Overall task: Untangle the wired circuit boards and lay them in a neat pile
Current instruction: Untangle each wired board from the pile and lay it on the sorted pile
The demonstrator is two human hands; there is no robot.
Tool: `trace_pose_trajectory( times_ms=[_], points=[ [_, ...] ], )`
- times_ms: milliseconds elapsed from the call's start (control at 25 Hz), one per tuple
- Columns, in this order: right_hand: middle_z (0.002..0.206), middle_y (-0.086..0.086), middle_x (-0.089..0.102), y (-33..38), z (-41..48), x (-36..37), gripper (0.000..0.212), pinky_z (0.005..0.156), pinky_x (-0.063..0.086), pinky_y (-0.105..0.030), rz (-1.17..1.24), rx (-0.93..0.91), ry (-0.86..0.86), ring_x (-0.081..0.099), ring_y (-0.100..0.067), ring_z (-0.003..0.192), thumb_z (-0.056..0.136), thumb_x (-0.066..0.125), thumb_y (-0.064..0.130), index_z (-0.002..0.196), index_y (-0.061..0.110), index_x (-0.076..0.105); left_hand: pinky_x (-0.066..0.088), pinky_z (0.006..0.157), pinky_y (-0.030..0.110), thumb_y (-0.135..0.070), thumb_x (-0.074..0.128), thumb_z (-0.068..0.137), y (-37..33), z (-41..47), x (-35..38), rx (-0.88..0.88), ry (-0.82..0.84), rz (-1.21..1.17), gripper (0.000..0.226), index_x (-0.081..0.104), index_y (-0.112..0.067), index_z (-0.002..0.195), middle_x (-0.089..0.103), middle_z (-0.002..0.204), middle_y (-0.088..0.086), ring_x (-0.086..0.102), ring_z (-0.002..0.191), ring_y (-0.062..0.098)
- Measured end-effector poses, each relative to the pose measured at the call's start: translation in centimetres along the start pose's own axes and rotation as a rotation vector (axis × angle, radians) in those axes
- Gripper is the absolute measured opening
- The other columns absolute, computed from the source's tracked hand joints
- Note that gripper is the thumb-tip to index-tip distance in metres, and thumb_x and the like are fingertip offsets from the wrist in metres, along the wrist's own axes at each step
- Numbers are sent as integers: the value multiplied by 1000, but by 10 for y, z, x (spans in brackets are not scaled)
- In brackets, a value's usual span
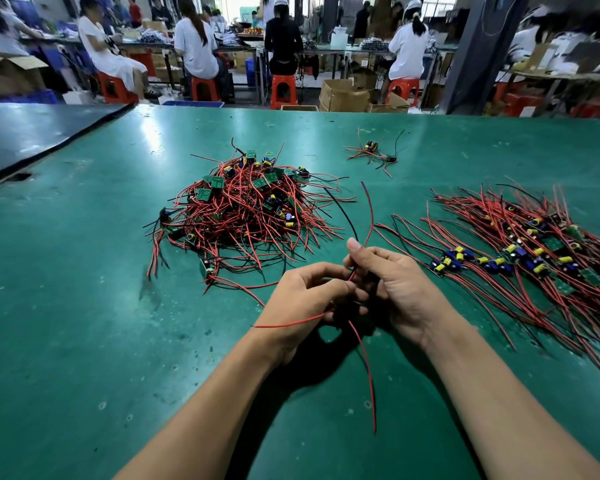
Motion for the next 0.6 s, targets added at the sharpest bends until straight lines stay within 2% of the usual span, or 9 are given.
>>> trace_pose_trajectory(
  times_ms=[120, 200, 280, 360, 480, 600],
  points=[
    [66, -6, 60, 0, -1, -4, 28, 42, 46, -24, -40, 38, 60, 51, -15, 46, 66, 82, 41, 76, 16, 74, 54, 60, 27, -2, 59, 91, 0, -1, 0, 4, -14, 14, 11, 67, -8, 86, 72, 75, 12, 68, 60, 23],
    [77, -7, 66, 1, -2, -10, 25, 54, 52, -30, -31, 61, 159, 57, -16, 57, 70, 85, 31, 89, 16, 77, 52, 57, 26, -5, 57, 93, -1, 0, -2, -4, -32, -4, 13, 67, -8, 85, 70, 70, 10, 64, 54, 21],
    [86, -8, 68, 2, -3, -17, 31, 69, 47, -34, -76, 49, 209, 58, -18, 69, 70, 85, 27, 97, 14, 77, 48, 53, 24, -6, 56, 93, -1, 1, -4, -24, -39, -31, 18, 67, -10, 80, 66, 65, 9, 59, 50, 20],
    [88, -8, 69, 3, -3, -21, 36, 69, 40, -32, -134, 29, 201, 56, -18, 73, 66, 86, 30, 97, 14, 77, 44, 50, 24, -6, 56, 92, -2, 0, -4, -34, -11, -13, 19, 66, -11, 77, 64, 63, 9, 55, 48, 19],
    [82, -8, 68, 0, 0, -19, 36, 66, 40, -34, -151, 22, 112, 56, -19, 69, 59, 91, 33, 89, 16, 78, 41, 54, 28, -3, 56, 91, -2, -1, -1, -16, 27, 67, 17, 64, -9, 78, 63, 61, 9, 53, 47, 18],
    [80, -9, 66, -3, 2, -14, 31, 65, 39, -36, -116, 0, 76, 52, -22, 70, 59, 92, 31, 82, 17, 77, 43, 51, 26, 0, 53, 91, -3, -1, 0, 5, -4, 87, 17, 62, -6, 78, 61, 60, 11, 54, 46, 20]
  ],
)
Point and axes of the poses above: each hand's wrist, its own z-axis towards the middle knuckle, its own x-axis out of the palm, y = z × x, the point moved 1 cm from there along z, towards the middle knuckle
